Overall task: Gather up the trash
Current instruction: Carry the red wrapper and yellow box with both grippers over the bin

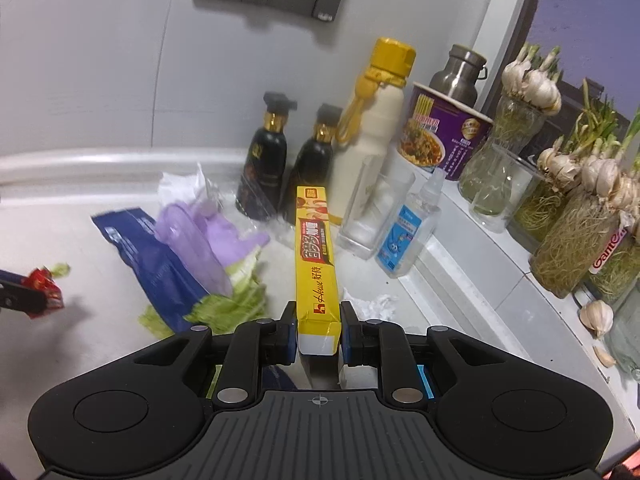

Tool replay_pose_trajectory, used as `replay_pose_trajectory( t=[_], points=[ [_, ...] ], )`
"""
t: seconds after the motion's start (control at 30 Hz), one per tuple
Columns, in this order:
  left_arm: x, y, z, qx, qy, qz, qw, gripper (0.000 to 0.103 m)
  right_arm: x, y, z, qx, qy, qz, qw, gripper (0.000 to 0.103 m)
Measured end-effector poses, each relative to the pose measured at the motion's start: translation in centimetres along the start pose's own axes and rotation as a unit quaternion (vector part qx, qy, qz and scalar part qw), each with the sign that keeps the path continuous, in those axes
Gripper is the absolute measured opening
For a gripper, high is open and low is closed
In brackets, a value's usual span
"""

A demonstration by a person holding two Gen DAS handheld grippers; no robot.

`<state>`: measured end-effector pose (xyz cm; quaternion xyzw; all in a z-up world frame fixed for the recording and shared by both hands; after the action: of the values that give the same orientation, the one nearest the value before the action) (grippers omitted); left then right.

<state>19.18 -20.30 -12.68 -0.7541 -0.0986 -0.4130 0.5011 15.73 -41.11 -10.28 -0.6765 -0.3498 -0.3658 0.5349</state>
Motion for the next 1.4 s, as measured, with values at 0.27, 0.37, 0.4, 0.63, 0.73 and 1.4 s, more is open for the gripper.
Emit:
replay_pose_trajectory(
  t=[0.27, 0.37, 0.4, 0.63, 0.73, 1.4],
  points=[
    [-0.1, -1.2, 0.9, -0.004, -0.021, 0.0, 0.9998, 0.011, 0.8, -2.1, 0.3, 0.025, 0.047, 0.003, 0.999, 0.019],
    [-0.3, -1.8, 1.5, -0.004, -0.028, 0.007, 0.9996, 0.011, 1.1, -3.1, 0.7, 0.032, 0.059, 0.005, 0.998, 0.019],
    [-0.3, -2.0, 1.8, -0.004, -0.032, 0.009, 0.9994, 0.011, 1.1, -3.4, 0.9, 0.035, 0.063, 0.007, 0.997, 0.019],
    [-0.6, -4.0, 3.6, -0.006, -0.061, 0.015, 0.998, 0.011, 1.7, -5.5, 3.8, 0.064, 0.084, 0.022, 0.994, 0.019],
    [-0.9, -5.0, 4.5, -0.006, -0.068, 0.015, 0.9976, 0.011, 2.0, -6.3, 5.4, 0.072, 0.09, 0.03, 0.993, 0.019],
    [-4.9, -11.8, 12.8, 0.028, -0.168, -0.007, 0.9853, 0.011, 2.1, -10.3, 16.4, 0.186, 0.131, 0.07, 0.971, 0.019]
  ],
)
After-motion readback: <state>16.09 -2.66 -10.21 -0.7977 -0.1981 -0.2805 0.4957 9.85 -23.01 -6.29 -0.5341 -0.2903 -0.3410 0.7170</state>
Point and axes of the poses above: each gripper's, at about its wrist camera, not at the fingertips, and y roughly the way its jaws point, z to its left, x to its top, the point moved 5 cm from there along y, roughly the way its jaws point, and after that the axes turned 4 degrees about y, right-handed, at the moved point
